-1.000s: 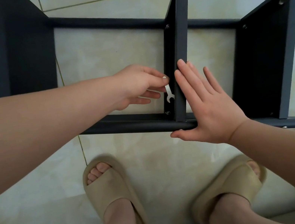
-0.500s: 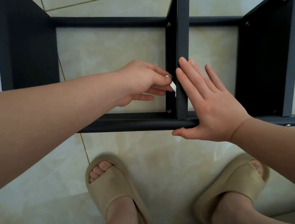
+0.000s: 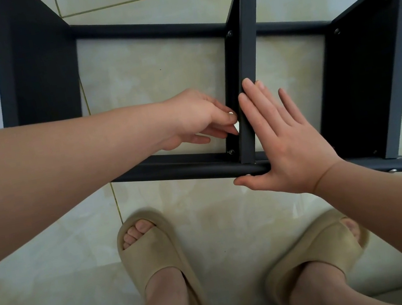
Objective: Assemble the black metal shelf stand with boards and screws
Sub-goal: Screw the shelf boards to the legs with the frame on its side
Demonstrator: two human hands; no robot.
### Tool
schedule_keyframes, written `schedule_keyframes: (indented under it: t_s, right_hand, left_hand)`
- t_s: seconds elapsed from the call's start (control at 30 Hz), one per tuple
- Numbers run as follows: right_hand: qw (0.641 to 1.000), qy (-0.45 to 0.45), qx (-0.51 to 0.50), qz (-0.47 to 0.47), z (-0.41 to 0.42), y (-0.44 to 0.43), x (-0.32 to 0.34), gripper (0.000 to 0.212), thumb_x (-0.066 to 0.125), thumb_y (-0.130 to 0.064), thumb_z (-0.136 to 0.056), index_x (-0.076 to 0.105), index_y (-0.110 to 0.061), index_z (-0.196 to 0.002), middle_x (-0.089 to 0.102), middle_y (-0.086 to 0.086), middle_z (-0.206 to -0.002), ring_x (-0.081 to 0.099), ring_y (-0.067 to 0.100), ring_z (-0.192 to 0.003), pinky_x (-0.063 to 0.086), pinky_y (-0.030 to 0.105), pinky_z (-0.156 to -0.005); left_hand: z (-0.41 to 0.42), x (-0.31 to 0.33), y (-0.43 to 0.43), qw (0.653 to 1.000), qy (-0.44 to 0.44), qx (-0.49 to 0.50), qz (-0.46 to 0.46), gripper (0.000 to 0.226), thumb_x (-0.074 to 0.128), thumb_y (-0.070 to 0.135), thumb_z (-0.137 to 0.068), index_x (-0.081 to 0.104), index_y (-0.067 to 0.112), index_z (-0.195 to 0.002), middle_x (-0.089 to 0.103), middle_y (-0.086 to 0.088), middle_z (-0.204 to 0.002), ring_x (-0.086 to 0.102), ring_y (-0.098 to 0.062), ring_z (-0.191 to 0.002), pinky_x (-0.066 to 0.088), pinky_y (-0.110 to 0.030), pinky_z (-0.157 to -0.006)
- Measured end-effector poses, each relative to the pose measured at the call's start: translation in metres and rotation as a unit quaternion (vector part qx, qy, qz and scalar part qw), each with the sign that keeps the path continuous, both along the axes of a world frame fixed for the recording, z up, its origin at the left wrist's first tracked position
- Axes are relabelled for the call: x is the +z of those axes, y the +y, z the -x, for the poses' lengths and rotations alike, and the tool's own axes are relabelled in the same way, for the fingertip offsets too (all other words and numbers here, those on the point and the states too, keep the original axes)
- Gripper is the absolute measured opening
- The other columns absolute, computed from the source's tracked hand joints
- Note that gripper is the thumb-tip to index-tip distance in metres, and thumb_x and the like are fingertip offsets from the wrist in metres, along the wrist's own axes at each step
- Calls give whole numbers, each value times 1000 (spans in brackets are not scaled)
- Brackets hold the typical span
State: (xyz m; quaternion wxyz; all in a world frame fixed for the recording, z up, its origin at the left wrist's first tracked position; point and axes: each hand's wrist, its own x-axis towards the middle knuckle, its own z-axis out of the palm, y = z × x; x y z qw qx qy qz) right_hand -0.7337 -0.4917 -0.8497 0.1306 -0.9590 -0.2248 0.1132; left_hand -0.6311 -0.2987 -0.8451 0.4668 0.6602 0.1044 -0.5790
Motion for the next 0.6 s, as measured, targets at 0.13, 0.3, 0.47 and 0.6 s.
schedule_keyframes:
  t_s: [0.13, 0.3, 0.47, 0.6]
  right_hand:
    - [1000, 3, -1, 6, 0, 0, 1, 118, 52, -79, -80, 17, 3, -158, 8, 18, -167, 7, 34, -156, 16, 59, -123]
    - [1000, 3, 0, 11, 0, 0, 2, 118, 52, -78, -80, 16, 3, -158, 7, 18, -167, 7, 34, -156, 15, 59, -123]
    - [1000, 3, 0, 15, 0, 0, 1, 118, 52, -78, -80, 16, 3, -158, 7, 18, -167, 7, 34, -156, 16, 59, -123]
    - [1000, 1, 2, 16, 0, 1, 1, 117, 52, -78, -81, 16, 3, -158, 8, 19, -167, 8, 35, -155, 16, 60, -122]
  left_hand:
    - [2, 1, -3, 1000, 21, -8, -1, 11, 66, 26, -95, 69, 18, -101, 78, 5, -86, 74, -4, -83, 49, -30, -80]
    - [1, 1, -3, 999, 42, -23, 3, 11, 63, 25, -97, 69, 16, -99, 78, 4, -87, 74, -4, -83, 49, -31, -81]
    - [-1, 1, -3, 998, 44, -42, 7, 11, 59, 24, -99, 67, 17, -100, 78, 5, -87, 73, -3, -84, 48, -33, -83]
    - [-2, 1, -1, 997, 37, -71, 8, 11, 57, 25, -100, 67, 20, -99, 78, 8, -89, 72, -2, -89, 47, -33, -85]
